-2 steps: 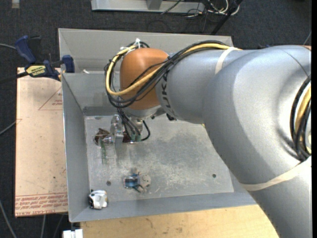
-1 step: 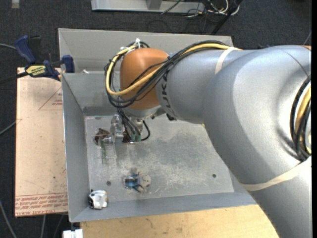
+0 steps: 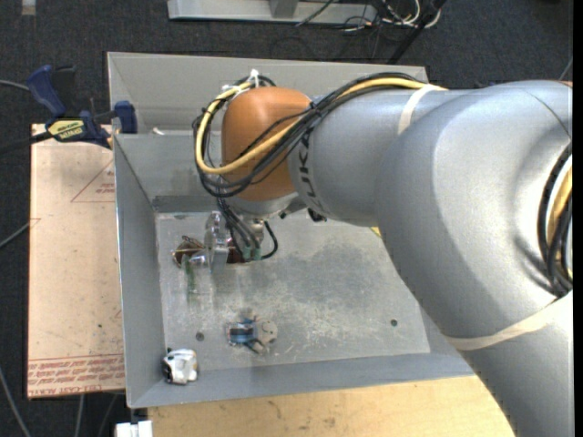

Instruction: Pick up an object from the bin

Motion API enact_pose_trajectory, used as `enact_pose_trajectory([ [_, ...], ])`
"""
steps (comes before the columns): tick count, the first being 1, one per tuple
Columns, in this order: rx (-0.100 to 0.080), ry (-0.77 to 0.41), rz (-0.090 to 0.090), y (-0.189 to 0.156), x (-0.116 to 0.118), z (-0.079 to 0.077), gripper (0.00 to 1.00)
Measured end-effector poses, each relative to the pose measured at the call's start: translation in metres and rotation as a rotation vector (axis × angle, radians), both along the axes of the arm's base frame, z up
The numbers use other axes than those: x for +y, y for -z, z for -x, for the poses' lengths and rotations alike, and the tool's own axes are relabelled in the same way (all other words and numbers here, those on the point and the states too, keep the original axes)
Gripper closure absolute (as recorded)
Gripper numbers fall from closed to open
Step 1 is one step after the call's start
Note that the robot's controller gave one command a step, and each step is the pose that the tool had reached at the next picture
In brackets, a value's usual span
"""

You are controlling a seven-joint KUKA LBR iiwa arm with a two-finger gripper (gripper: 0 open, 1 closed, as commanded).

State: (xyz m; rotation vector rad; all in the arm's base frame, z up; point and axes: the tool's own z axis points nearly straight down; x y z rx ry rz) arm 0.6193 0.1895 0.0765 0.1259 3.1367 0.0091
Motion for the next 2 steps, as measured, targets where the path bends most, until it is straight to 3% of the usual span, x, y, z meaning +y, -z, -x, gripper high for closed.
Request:
enact_pose_trajectory([
  [1,0.01,0.0,0.004,-0.021,-0.001,0.002,1.0],
  [2,0.003,-0.001,0.002,-0.044,0.0,0.0,1.0],
])
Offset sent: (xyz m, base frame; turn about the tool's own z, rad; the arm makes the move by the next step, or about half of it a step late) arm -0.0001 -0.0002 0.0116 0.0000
